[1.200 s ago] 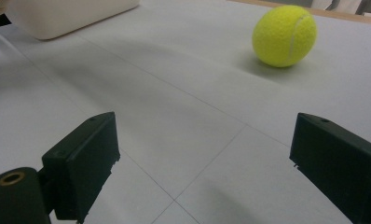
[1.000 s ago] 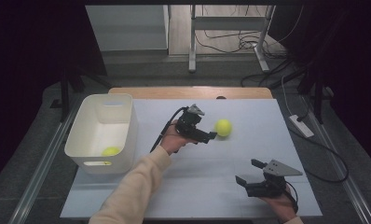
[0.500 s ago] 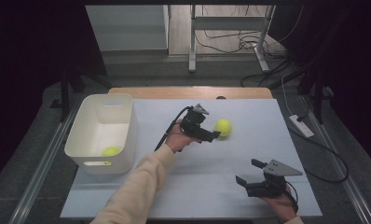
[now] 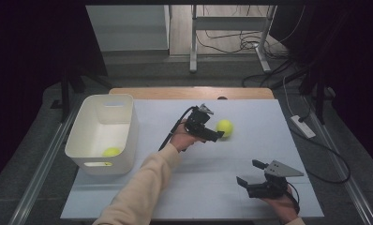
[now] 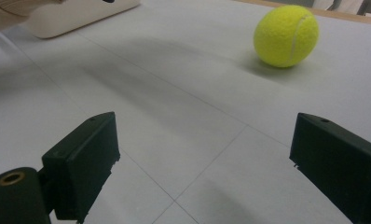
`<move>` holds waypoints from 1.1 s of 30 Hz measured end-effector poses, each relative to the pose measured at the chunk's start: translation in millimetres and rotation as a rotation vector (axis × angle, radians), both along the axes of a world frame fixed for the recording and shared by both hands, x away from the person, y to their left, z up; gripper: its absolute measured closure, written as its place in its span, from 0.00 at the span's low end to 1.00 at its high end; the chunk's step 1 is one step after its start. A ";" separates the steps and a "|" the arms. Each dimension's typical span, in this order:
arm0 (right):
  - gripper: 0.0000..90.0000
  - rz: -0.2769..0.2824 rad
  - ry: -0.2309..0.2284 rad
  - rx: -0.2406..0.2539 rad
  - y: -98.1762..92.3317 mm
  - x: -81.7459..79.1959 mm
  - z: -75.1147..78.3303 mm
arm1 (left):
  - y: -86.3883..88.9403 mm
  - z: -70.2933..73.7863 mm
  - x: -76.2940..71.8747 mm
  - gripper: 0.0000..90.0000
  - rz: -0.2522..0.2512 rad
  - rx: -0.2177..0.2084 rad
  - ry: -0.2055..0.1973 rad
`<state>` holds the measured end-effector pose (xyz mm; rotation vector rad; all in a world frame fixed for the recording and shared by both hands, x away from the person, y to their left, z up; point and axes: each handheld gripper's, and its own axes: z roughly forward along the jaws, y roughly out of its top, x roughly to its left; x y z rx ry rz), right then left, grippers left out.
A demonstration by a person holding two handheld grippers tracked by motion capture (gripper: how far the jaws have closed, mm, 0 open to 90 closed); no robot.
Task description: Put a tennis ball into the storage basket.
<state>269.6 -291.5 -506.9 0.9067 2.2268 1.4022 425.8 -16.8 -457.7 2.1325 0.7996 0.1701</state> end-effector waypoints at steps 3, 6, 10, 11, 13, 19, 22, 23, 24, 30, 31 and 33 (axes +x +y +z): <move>0.09 -0.001 -0.001 0.005 -0.2 0.0 0.1 | -2.3 -2.9 2.8 0.10 0.005 0.003 0.003; 0.09 -0.001 -0.001 0.002 -0.3 -0.1 0.2 | -3.6 -4.3 4.5 0.10 0.004 0.006 0.002; 0.09 -0.001 0.001 0.007 -0.3 0.0 0.1 | -7.1 -6.4 7.2 0.10 0.005 0.015 0.003; 0.09 -0.001 0.000 0.006 -0.4 0.1 0.0 | -7.1 -6.4 7.2 0.10 0.005 0.015 0.003; 0.09 0.000 0.000 0.005 -0.5 0.0 0.0 | -9.4 -7.1 8.7 0.10 0.004 0.017 0.003; 0.09 -0.001 0.001 0.009 -0.8 0.1 0.3 | -14.7 -8.1 11.3 0.10 -0.004 0.024 0.005; 0.09 -0.001 0.002 0.011 -1.1 0.5 0.2 | -17.1 -7.9 13.3 0.10 -0.002 0.027 0.003; 0.09 -0.001 0.002 0.010 -1.3 0.8 0.3 | -17.9 -8.0 13.7 0.10 0.000 0.024 0.002; 0.09 0.000 0.000 0.010 -1.3 0.9 0.4 | -18.3 -7.8 14.1 0.10 0.000 0.026 0.001; 0.09 0.002 -0.003 0.011 -1.7 0.7 0.6 | -23.5 -8.7 16.1 0.10 0.003 0.034 -0.002; 0.09 0.002 0.001 0.012 -1.7 0.4 0.7 | -24.4 -9.1 16.5 0.10 0.003 0.034 -0.001; 0.09 0.002 0.000 0.011 -1.8 0.3 0.8 | -25.7 -10.0 17.4 0.10 0.002 0.038 0.000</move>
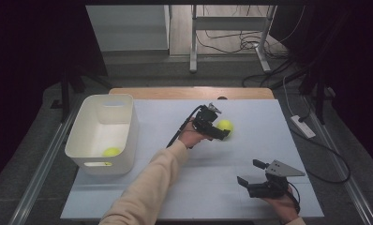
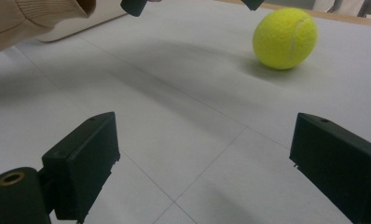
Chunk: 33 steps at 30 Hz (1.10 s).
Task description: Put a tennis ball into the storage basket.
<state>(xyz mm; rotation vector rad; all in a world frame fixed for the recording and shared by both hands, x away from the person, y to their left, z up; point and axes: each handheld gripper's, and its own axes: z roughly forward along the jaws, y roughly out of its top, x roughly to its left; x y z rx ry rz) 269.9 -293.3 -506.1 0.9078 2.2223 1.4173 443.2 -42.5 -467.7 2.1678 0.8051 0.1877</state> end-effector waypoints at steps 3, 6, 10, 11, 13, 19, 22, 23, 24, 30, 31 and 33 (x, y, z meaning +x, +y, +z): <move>0.09 0.000 0.000 -0.001 -0.1 -0.1 0.0 | -1.0 -2.1 1.1 0.10 0.001 -0.004 0.007; 0.09 0.001 -0.002 -0.001 -0.1 0.1 -0.2 | -2.2 -5.7 3.2 0.10 0.007 0.004 0.013; 0.09 0.001 -0.002 -0.003 0.2 -0.1 -0.3 | -2.9 -8.4 5.7 0.10 0.017 0.005 0.016; 0.09 0.001 -0.001 -0.003 0.1 0.0 -0.3 | -3.1 -9.6 6.9 0.10 0.019 0.006 0.017; 0.09 0.000 0.000 -0.002 0.0 0.0 -0.3 | -3.8 -10.8 8.0 0.10 0.021 0.007 0.018; 0.09 0.000 0.002 -0.002 0.3 0.1 -0.6 | -5.0 -13.1 12.4 0.10 0.035 0.007 0.020; 0.09 -0.001 0.002 -0.001 0.1 0.0 -0.7 | -6.6 -15.5 15.5 0.10 0.037 0.011 0.020; 0.09 -0.001 0.002 -0.001 0.1 0.0 -0.7 | -6.6 -15.5 15.5 0.10 0.037 0.011 0.020; 0.09 0.000 0.002 -0.002 0.1 0.0 -0.8 | -7.6 -16.1 16.2 0.10 0.039 0.010 0.025; 0.09 -0.001 0.006 0.000 0.0 0.6 -1.1 | -16.5 -18.0 19.1 0.10 0.027 0.044 0.005; 0.09 -0.001 0.006 0.000 -0.1 0.8 -1.2 | -17.6 -18.5 19.9 0.10 0.027 0.041 0.008; 0.09 -0.002 0.006 0.001 -0.3 1.0 -1.2 | -19.7 -19.4 21.7 0.10 0.025 0.045 0.008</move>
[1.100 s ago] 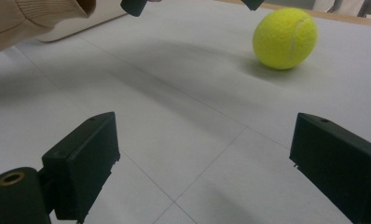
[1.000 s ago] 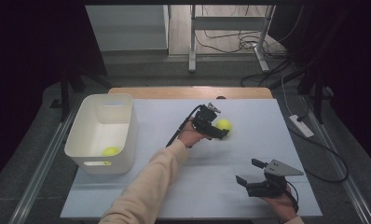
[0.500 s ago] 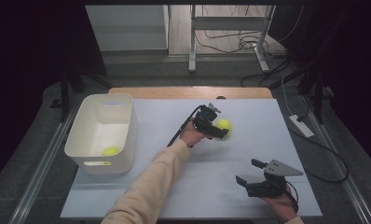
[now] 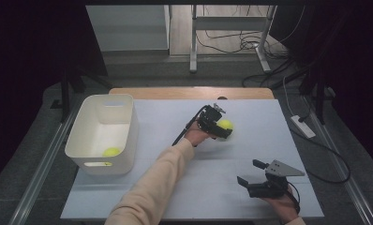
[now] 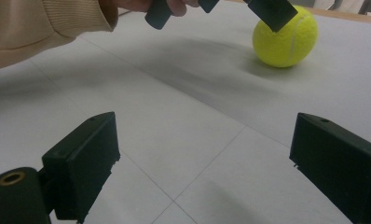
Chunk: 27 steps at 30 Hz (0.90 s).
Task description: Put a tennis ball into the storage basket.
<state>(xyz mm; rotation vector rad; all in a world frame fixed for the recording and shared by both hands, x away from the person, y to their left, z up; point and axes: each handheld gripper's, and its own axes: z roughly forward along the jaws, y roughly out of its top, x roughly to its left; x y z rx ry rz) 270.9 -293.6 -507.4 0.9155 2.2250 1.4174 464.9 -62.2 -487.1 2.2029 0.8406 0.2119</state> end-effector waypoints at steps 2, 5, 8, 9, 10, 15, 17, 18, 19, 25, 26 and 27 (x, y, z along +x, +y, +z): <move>0.09 -0.001 0.000 0.004 -0.3 0.4 -0.1 | -1.7 -1.1 2.0 0.10 0.003 0.001 0.003; 0.09 0.000 -0.001 0.004 -0.5 0.5 0.0 | -3.1 -2.6 4.5 0.10 0.009 0.002 0.007; 0.09 0.002 -0.001 0.003 -0.5 0.6 0.1 | -4.4 -5.3 7.2 0.11 0.014 -0.001 0.018; 0.09 0.002 -0.001 0.003 -0.5 0.6 0.1 | -4.8 -6.1 7.8 0.11 0.014 -0.001 0.020; 0.09 0.002 -0.001 0.003 -0.5 0.6 0.1 | -5.4 -7.3 8.6 0.11 0.017 -0.003 0.024; 0.09 0.002 0.000 0.006 -0.9 0.6 0.0 | -6.9 -11.8 12.1 0.11 0.020 -0.010 0.049; 0.09 0.002 0.001 0.005 -0.8 0.5 -0.2 | -7.3 -13.3 13.0 0.13 0.017 -0.012 0.057; 0.09 0.001 0.001 0.005 -0.8 0.3 -0.1 | -7.4 -13.8 13.0 0.15 0.015 -0.011 0.057; 0.09 0.001 0.001 0.005 -0.8 0.1 0.0 | -7.6 -14.6 12.7 0.19 0.010 -0.006 0.056; 0.09 0.000 0.000 0.001 -1.0 -0.2 0.0 | -7.9 -15.0 12.2 0.30 -0.001 0.004 0.067; 0.09 0.001 -0.001 0.000 -0.8 -0.2 -0.1 | -8.7 -14.1 10.9 0.30 0.000 0.013 0.064; 0.09 0.002 -0.001 -0.001 -0.7 -0.2 -0.1 | -8.7 -14.1 10.9 0.30 0.000 0.013 0.064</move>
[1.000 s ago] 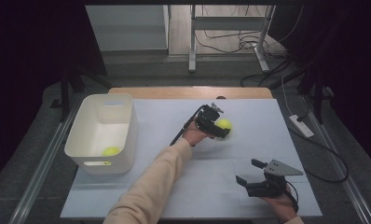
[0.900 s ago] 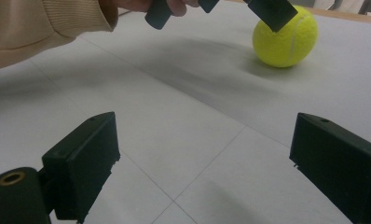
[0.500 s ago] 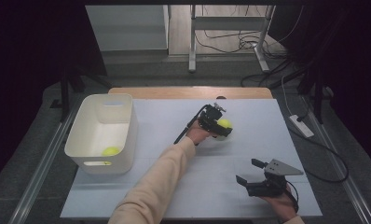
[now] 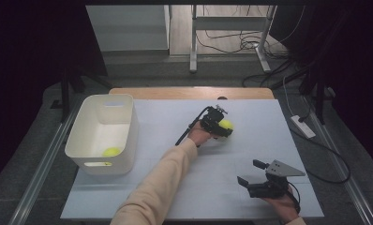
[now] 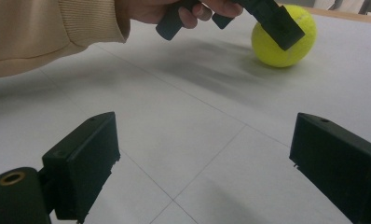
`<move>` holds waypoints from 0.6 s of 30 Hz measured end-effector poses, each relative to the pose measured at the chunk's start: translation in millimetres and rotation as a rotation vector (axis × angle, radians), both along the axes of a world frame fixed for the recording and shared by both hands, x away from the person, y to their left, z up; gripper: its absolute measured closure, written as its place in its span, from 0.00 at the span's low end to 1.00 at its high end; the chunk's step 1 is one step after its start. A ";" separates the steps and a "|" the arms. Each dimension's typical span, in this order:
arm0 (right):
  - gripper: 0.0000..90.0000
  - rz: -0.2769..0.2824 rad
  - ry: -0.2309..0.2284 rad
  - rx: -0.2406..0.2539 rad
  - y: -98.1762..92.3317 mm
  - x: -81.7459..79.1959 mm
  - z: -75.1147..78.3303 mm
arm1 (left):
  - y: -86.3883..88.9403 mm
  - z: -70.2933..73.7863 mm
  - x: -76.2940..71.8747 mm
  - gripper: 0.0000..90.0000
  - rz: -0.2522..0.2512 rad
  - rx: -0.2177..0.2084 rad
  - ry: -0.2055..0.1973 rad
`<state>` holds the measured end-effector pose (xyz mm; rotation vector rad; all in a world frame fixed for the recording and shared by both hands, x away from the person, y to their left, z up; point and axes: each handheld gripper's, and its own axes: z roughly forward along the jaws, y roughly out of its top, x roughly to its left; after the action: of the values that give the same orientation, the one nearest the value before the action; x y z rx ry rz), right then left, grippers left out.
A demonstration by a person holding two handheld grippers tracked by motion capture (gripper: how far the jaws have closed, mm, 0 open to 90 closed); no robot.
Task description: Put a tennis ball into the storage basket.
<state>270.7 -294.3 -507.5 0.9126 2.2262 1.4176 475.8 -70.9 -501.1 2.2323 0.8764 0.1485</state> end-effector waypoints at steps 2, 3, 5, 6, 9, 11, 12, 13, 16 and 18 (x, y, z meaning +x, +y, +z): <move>0.09 -0.001 -0.001 0.000 -0.1 0.0 0.0 | -1.1 2.4 -2.6 0.31 -0.001 0.007 -0.013; 0.09 -0.001 -0.001 0.000 -0.1 0.0 0.0 | -1.1 2.4 -2.6 0.31 -0.001 0.007 -0.013; 0.09 -0.002 0.000 0.000 -0.3 -0.1 0.1 | -0.8 5.8 -4.5 0.31 -0.009 -0.009 -0.014; 0.09 -0.002 -0.001 -0.001 -0.4 0.0 0.1 | -0.3 8.1 -5.6 0.31 -0.010 -0.014 -0.016; 0.09 -0.002 -0.002 -0.002 -0.5 0.0 0.0 | 2.1 13.9 -7.9 0.31 -0.016 -0.032 -0.021; 0.09 -0.003 -0.003 -0.001 -0.6 -0.1 0.0 | 4.6 18.5 -10.2 0.31 -0.016 -0.038 -0.028; 0.09 -0.003 -0.003 -0.001 -0.6 -0.1 0.0 | 4.6 18.5 -10.2 0.31 -0.016 -0.038 -0.028; 0.09 -0.004 -0.002 -0.002 -0.7 -0.2 -0.1 | 6.7 21.8 -11.8 0.31 -0.018 -0.040 -0.035; 0.09 -0.003 -0.003 0.000 -0.4 -0.2 -0.1 | 10.0 25.9 -13.9 0.31 -0.022 -0.046 -0.041; 0.09 -0.002 -0.004 -0.002 -0.1 -0.3 -0.2 | 12.6 28.6 -15.5 0.31 -0.020 -0.052 -0.045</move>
<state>270.4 -294.4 -507.7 0.9097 2.2227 1.4149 460.3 -58.3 -472.5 2.1804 0.8250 0.1644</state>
